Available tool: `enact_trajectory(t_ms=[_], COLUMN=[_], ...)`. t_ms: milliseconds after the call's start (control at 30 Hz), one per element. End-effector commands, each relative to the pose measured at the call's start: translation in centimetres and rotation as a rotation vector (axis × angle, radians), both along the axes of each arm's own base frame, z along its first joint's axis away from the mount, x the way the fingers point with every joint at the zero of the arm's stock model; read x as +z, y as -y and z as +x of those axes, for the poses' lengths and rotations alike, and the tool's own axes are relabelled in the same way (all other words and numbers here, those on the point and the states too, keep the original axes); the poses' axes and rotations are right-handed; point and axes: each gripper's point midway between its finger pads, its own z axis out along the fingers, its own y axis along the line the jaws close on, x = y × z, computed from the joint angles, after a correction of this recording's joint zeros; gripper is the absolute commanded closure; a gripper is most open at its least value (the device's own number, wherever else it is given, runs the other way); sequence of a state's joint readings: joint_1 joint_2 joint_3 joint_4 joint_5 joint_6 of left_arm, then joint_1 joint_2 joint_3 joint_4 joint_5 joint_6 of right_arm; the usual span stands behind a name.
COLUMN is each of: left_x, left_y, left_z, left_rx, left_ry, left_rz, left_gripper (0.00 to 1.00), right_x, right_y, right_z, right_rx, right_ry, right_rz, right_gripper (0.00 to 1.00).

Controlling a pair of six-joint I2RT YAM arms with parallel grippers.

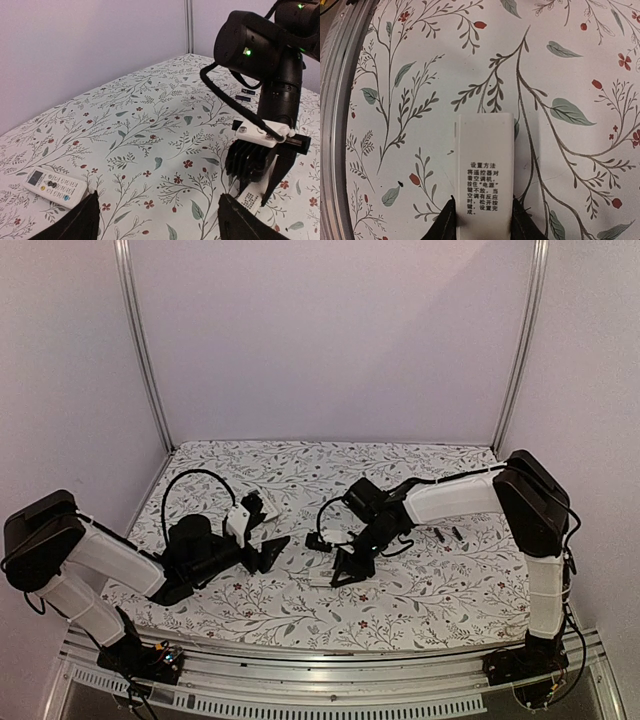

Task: Load the batteries into the remote control
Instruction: Adjust the battery cover on the remote control without the battery cover.

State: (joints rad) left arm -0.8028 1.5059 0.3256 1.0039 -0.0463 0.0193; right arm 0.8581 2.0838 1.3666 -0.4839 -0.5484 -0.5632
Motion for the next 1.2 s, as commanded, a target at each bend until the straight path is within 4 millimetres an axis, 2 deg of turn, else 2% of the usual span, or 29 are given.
enact_trajectory(t_ms=[0, 200, 433, 633, 833, 1033, 1167], left_x=[-0.3, -0.3, -0.6, -3.5, -4.8, -6.1, -6.2], left_y=[-0.4, -0.4, -0.4, 1.1, 2.5, 4.2, 4.6], left_z=[0.8, 0.9, 0.9, 0.2, -1.7, -5.0, -5.2], left_rx=[0.026, 0.028, 0.026, -0.066, -0.215, -0.455, -0.498], left_ry=[-0.003, -0.002, -0.007, -0.073, -0.078, -0.093, -0.070], left_rz=[0.024, 0.026, 0.034, 0.110, 0.169, 0.239, 0.268], left_gripper=[0.19, 0.19, 0.19, 0.23, 0.24, 0.19, 0.18], right_x=[1.0, 1.8, 1.6, 0.8, 0.3, 2.9, 5.9], right_y=[0.1, 0.0, 0.2, 0.3, 0.7, 0.2, 0.2], right_z=[0.2, 0.2, 0.4, 0.3, 0.5, 0.8, 0.6], right_rx=[-0.024, -0.037, -0.059, -0.060, -0.050, -0.030, -0.018], right_ry=[0.049, 0.052, 0.056, 0.070, 0.092, 0.139, 0.182], right_rz=[-0.006, 0.014, -0.003, 0.007, -0.013, 0.041, 0.096], right_gripper=[0.70, 0.71, 0.70, 0.63, 0.53, 0.45, 0.42])
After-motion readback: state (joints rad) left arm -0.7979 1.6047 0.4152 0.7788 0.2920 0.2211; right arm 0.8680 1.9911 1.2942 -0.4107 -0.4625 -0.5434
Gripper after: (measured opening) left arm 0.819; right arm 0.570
